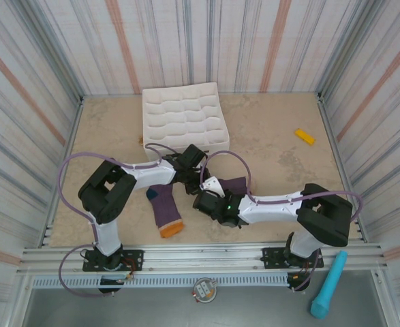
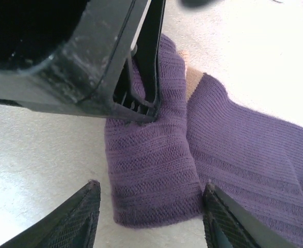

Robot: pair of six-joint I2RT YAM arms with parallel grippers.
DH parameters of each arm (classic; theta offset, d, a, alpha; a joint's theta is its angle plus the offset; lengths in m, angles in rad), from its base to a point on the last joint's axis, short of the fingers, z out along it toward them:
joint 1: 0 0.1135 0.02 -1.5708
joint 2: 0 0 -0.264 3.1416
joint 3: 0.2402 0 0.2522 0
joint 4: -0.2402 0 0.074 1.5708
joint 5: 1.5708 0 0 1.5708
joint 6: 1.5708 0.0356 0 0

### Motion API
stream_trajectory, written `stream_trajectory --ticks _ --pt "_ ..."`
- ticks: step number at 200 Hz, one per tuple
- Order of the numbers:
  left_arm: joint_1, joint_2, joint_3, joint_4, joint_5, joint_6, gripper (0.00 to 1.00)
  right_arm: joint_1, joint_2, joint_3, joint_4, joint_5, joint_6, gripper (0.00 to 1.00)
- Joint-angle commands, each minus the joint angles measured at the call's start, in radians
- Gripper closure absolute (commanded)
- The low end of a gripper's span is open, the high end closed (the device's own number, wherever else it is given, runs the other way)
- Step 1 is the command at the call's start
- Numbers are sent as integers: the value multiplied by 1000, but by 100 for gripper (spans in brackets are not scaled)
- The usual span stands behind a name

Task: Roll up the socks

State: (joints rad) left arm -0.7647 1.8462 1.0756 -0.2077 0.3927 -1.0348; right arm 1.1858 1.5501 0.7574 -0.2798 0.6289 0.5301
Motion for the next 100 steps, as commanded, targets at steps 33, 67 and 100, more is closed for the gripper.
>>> stream_trajectory --ticks 33,67,100 --pt "8 -6 -39 -40 -2 -15 94 3 43 5 -16 -14 51 62" --pt "15 -4 -43 -29 7 -22 94 5 25 -23 -6 -33 59 70" --pt "21 0 -49 -14 16 -30 94 5 -2 -62 12 -56 70 88"
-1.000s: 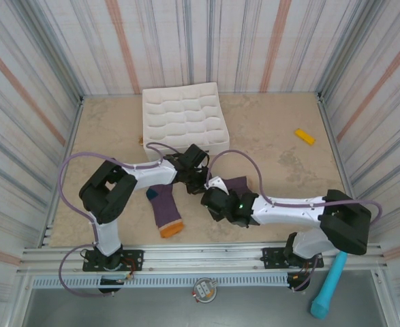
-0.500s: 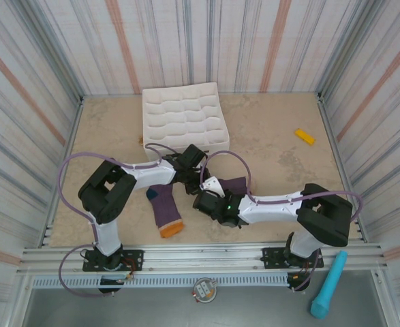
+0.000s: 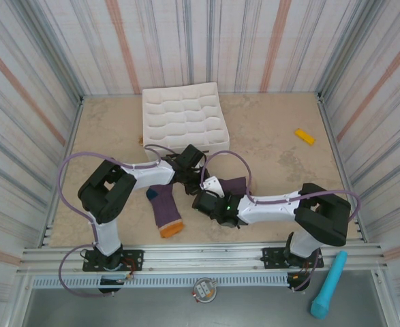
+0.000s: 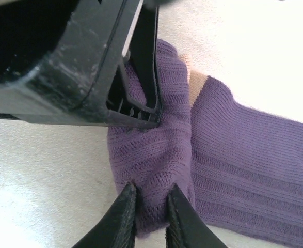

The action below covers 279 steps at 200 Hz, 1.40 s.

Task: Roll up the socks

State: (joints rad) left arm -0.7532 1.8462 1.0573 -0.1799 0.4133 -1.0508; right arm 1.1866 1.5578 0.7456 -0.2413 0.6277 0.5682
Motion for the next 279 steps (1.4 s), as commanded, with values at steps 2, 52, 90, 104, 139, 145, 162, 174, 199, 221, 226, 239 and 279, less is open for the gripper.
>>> stream_trajectory --ticks 2,52,90,104,139,145,162,174,199,221,226,239,279 --pt "11 0 -31 -42 -5 -14 94 4 -11 -52 -25 -57 33 89" --pt "18 -9 -42 -20 5 -27 69 -25 -58 -146 63 -162 83 100" --pt "25 -34 -80 41 23 -64 38 -81 -146 -259 167 -261 145 100" --pt "28 -41 -96 66 27 -75 34 -108 -171 -298 197 -305 168 100" --pt "28 -81 -121 111 9 -78 28 -223 -256 -430 336 -466 234 100" --pt "28 -93 -129 126 5 -78 27 -246 -270 -451 354 -487 244 100" --pt "28 -125 -148 169 -9 -67 26 -297 -317 -495 374 -535 264 100" --pt "28 -145 -158 191 -17 -51 25 -336 -348 -519 375 -569 273 100" --pt "27 -161 -163 217 -17 -24 25 -433 -389 -558 371 -658 285 100" --pt "28 -155 -160 233 -5 -20 25 -500 -375 -558 363 -733 259 100" --pt "28 -154 -161 235 -4 -21 25 -506 -368 -554 359 -740 254 100" --pt "24 -149 -158 237 0 -17 26 -518 -350 -541 349 -750 246 100" --pt "17 -144 -158 239 2 -3 26 -616 -325 -577 401 -822 313 100"
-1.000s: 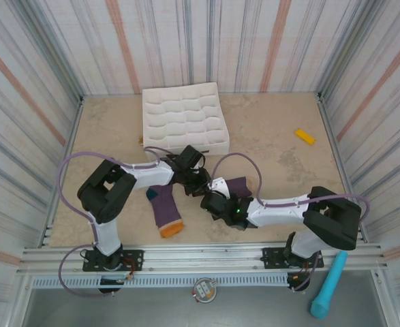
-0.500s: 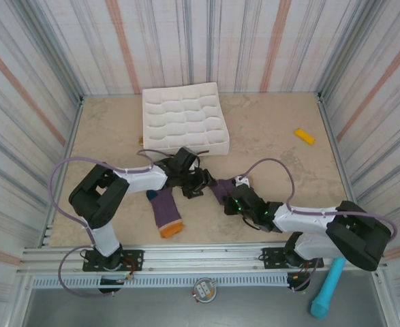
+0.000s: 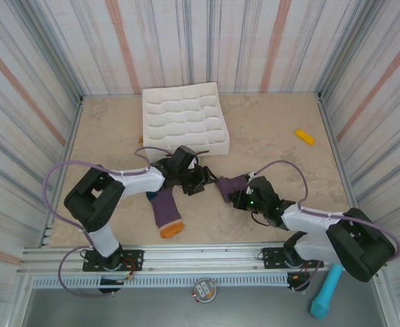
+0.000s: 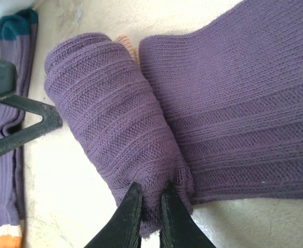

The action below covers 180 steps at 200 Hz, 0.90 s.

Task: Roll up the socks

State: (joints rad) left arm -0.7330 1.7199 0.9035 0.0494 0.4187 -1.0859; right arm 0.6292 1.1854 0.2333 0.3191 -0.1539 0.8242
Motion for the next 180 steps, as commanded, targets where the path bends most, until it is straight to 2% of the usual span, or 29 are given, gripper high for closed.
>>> stream_trajectory --ticks 1,63,132,180 --pt "-3 -17 -4 10 -2 32 26 -60 49 -65 -160 -43 57 100" --pt "-49 51 31 56 12 75 32 -184 117 -41 -200 -163 97 100" --pt "-80 127 145 24 -1 158 35 -325 131 -36 -274 -251 125 100" --pt "-90 186 213 -31 -9 193 37 -345 168 -6 -303 -271 112 100"
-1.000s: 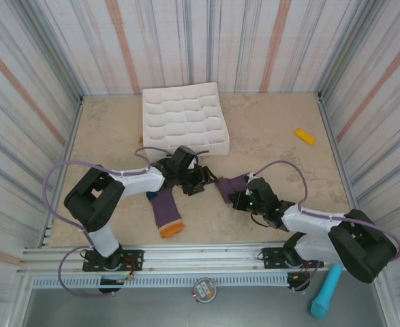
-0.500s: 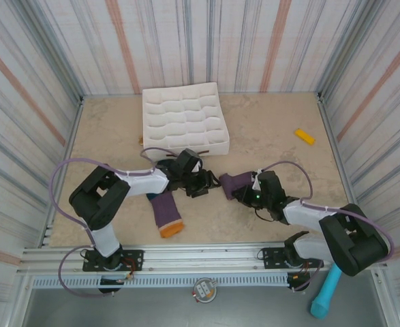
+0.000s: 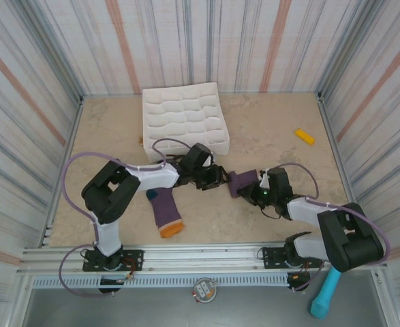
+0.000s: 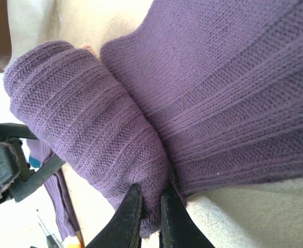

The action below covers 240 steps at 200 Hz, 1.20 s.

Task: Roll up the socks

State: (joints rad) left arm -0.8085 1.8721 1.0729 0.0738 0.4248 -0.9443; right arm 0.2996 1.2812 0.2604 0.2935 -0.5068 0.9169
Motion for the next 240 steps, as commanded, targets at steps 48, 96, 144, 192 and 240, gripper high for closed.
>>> stream_trajectory --ticks 48,96,144,192,240 --pt "-20 86 94 -95 -31 79 37 -36 124 5 -292 50 2 100" --pt "-21 133 147 -141 -51 86 38 -38 151 27 -298 38 -16 100" --pt "-11 183 203 -201 -60 66 43 -44 151 37 -304 31 -26 100" --pt "-2 217 248 -275 -66 59 51 -45 145 56 -324 25 -52 100" --pt "14 265 288 -325 -64 57 73 -45 98 101 -376 12 -112 94"
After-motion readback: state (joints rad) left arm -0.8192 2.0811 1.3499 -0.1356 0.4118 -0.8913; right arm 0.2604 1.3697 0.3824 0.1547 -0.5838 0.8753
